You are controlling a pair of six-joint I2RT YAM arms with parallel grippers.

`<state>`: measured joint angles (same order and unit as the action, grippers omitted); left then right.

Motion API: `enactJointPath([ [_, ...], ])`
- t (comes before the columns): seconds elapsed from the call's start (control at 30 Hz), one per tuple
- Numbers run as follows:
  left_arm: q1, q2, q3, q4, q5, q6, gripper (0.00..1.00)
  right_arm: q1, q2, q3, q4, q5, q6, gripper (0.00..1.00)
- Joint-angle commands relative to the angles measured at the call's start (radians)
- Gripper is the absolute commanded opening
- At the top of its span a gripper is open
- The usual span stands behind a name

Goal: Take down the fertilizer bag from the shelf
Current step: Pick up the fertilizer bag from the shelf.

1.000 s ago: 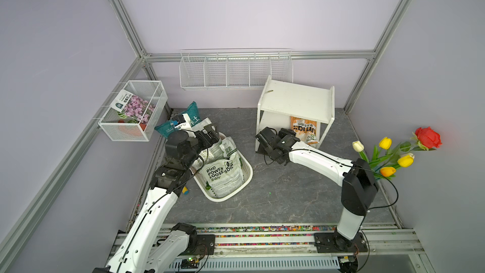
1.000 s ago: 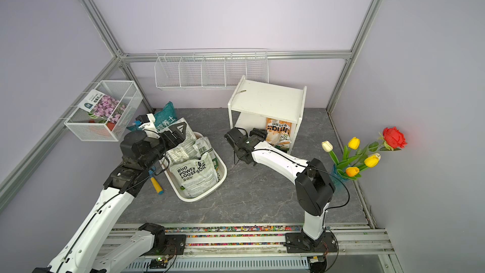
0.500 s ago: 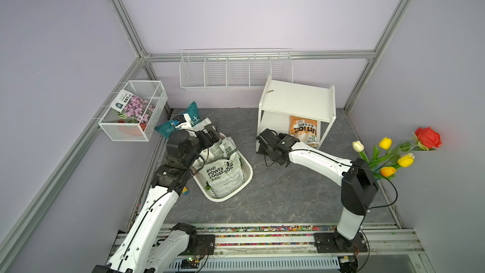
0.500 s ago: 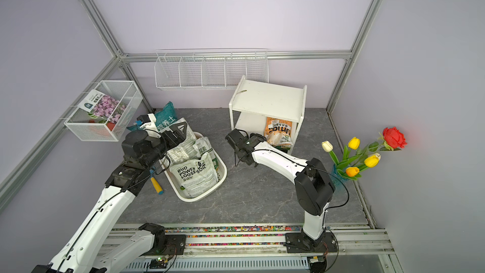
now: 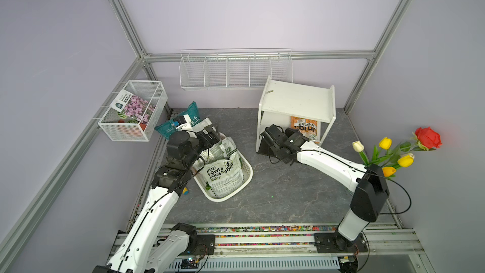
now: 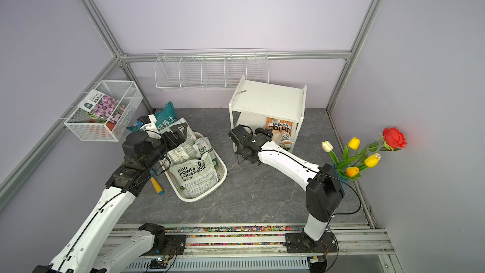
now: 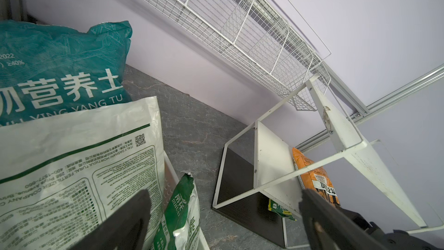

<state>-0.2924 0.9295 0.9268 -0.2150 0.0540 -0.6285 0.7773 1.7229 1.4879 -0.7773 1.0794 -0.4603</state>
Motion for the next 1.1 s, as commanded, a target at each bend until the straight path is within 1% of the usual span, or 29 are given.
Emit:
enactJointPath([
  [0.0, 0.002, -0.017, -0.008, 0.007, 0.005, -0.004, 1.0, -0.005, -0.016, -0.006, 0.017, 0.049, -0.013, 0.46],
  [0.1, 0.002, -0.019, -0.008, 0.007, 0.006, -0.005, 1.0, -0.014, 0.001, -0.015, 0.04, 0.046, -0.026, 0.45],
  [0.2, 0.002, -0.021, -0.011, 0.006, 0.006, -0.005, 1.0, -0.022, 0.003, -0.028, 0.081, 0.029, -0.038, 0.39],
  [0.23, 0.002, -0.022, -0.011, 0.005, 0.006, -0.005, 1.0, -0.025, 0.002, -0.031, 0.096, 0.023, -0.044, 0.34],
  [0.37, 0.002, -0.023, -0.008, 0.004, 0.006, -0.001, 1.0, -0.027, -0.009, -0.022, 0.083, -0.011, -0.023, 0.0],
  [0.47, 0.002, -0.023, -0.005, 0.015, 0.022, 0.026, 1.0, -0.024, -0.05, 0.007, 0.014, -0.097, 0.051, 0.0],
  [0.57, 0.002, -0.008, 0.008, 0.028, 0.087, 0.087, 1.0, -0.021, -0.128, 0.04, -0.063, -0.25, 0.132, 0.0],
  [0.67, 0.002, 0.019, 0.036, 0.023, 0.186, 0.178, 1.0, -0.021, -0.212, 0.064, -0.122, -0.404, 0.193, 0.0],
  [0.77, 0.001, 0.052, 0.07, 0.003, 0.303, 0.266, 1.0, -0.022, -0.299, 0.072, -0.153, -0.549, 0.226, 0.0],
  [0.83, 0.001, 0.077, 0.099, -0.02, 0.378, 0.307, 1.0, -0.021, -0.348, 0.073, -0.163, -0.629, 0.244, 0.0],
  [0.9, -0.003, 0.101, 0.122, -0.027, 0.478, 0.343, 1.0, -0.022, -0.395, 0.079, -0.181, -0.7, 0.256, 0.0],
  [1.0, -0.041, 0.148, 0.177, -0.068, 0.613, 0.407, 1.0, -0.022, -0.428, 0.113, -0.223, -0.767, 0.257, 0.0],
  [1.07, -0.108, 0.191, 0.245, -0.153, 0.635, 0.49, 1.0, -0.022, -0.43, 0.147, -0.257, -0.789, 0.25, 0.0],
])
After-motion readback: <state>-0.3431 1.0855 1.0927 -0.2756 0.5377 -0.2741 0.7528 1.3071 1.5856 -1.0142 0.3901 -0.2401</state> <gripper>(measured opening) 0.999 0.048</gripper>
